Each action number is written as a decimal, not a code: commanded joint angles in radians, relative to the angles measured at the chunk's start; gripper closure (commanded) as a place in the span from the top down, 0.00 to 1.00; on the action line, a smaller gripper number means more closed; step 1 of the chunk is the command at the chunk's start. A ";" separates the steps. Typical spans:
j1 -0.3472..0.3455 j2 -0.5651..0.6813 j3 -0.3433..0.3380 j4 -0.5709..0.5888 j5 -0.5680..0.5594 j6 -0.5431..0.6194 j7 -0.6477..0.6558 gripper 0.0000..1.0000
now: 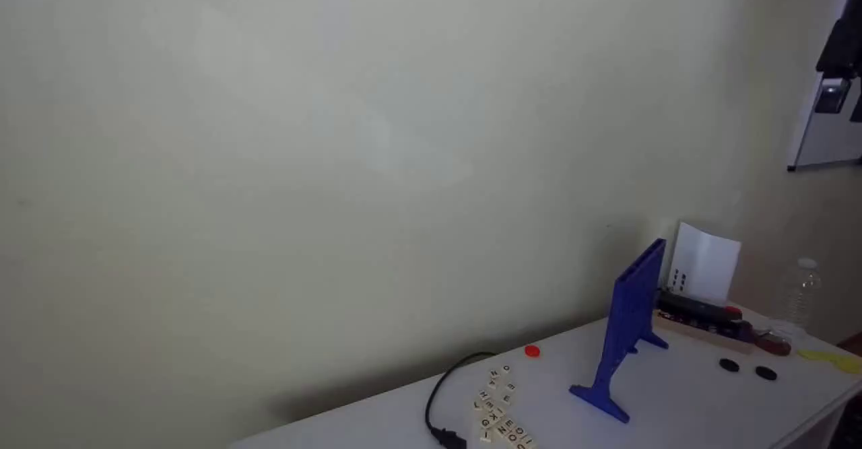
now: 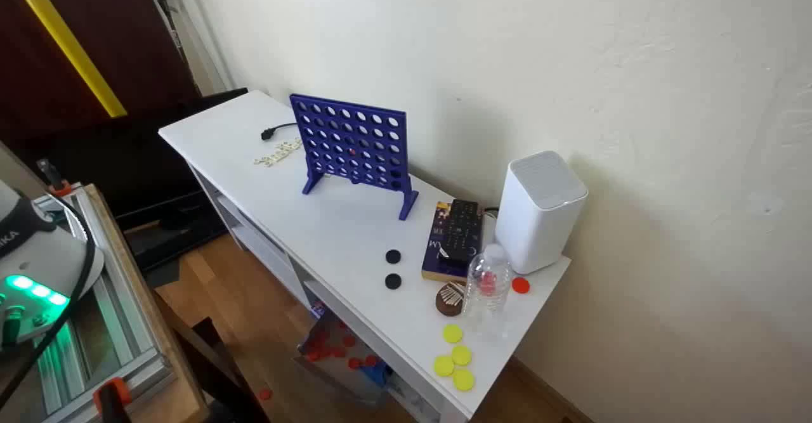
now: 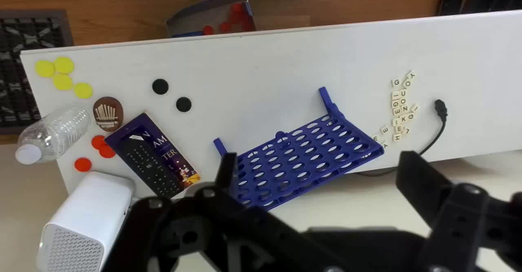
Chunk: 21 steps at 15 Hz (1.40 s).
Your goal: Put the blue circle inside the blue object
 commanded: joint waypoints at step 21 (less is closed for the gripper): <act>-0.028 0.382 -0.004 -0.179 0.030 0.444 -0.155 1.00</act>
